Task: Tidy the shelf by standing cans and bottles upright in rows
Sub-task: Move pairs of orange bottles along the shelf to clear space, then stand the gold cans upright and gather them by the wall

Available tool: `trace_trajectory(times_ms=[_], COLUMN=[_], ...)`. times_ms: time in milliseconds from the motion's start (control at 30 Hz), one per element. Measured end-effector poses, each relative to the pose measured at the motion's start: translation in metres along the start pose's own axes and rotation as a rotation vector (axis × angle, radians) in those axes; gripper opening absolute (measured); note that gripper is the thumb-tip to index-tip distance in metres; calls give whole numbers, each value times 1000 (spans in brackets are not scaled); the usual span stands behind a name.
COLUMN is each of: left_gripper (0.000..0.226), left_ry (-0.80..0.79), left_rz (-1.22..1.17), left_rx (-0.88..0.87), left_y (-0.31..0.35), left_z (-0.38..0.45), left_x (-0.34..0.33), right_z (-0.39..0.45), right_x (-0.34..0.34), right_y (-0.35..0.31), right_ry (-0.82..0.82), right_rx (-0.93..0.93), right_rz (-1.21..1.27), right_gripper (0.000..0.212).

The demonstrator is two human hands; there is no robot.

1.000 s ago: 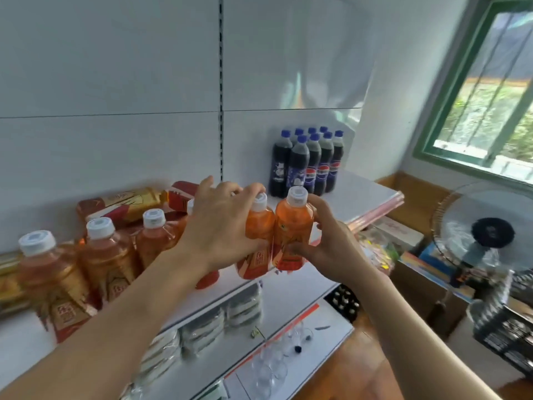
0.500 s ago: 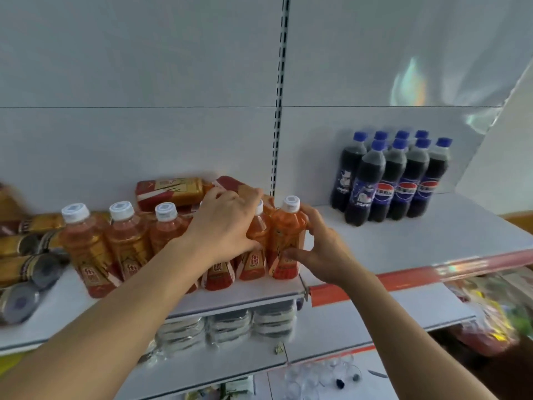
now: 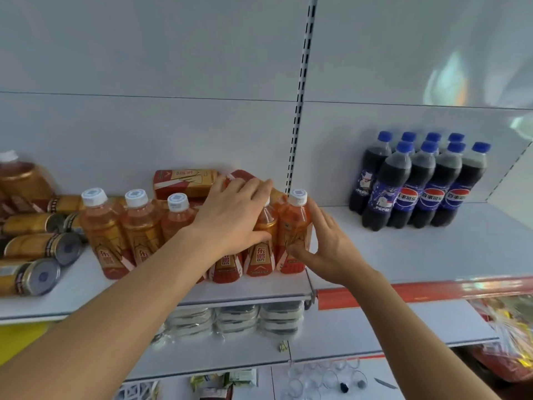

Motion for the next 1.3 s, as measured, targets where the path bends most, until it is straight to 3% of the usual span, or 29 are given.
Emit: trace_trajectory(times_ms=[267,400,633,900,1100,1300], left_gripper=[87,81,78,74,77,87], left_ry=[181,239,183,75,35,-37], left_rz=[-81,-85,-58,-95,-128,-140], left_rx=[94,136,270,430,477,483], left_y=[-20,-53,-146,-237,-296,-338], left_z=[-50,-101,-227,-337,-360,-353], left_x=[15,18,15,-11,-35,-64], right_z=[-14,-24,-44,-30,8,46], right_x=[9,3,-70,-171,-222,-261], right_y=[-52,-109,-229,-340,-373,-381], right_ry=[292,329,274,103,-13,-20], right_rx=[-1,77,107,216,217,240], right_rz=[-334,-391,-444,-457,-470,-409], right_gripper=[92,85,80,82,85,88])
Point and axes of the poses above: each hand's wrist, its own z-axis towards the middle knuckle, its own x-axis out of the back of the hand, y = z × x, the point moved 1 cm from there along z, towards the middle knuckle, and after that the axes turned 3 degrees about -z, right-handed, at the moved point
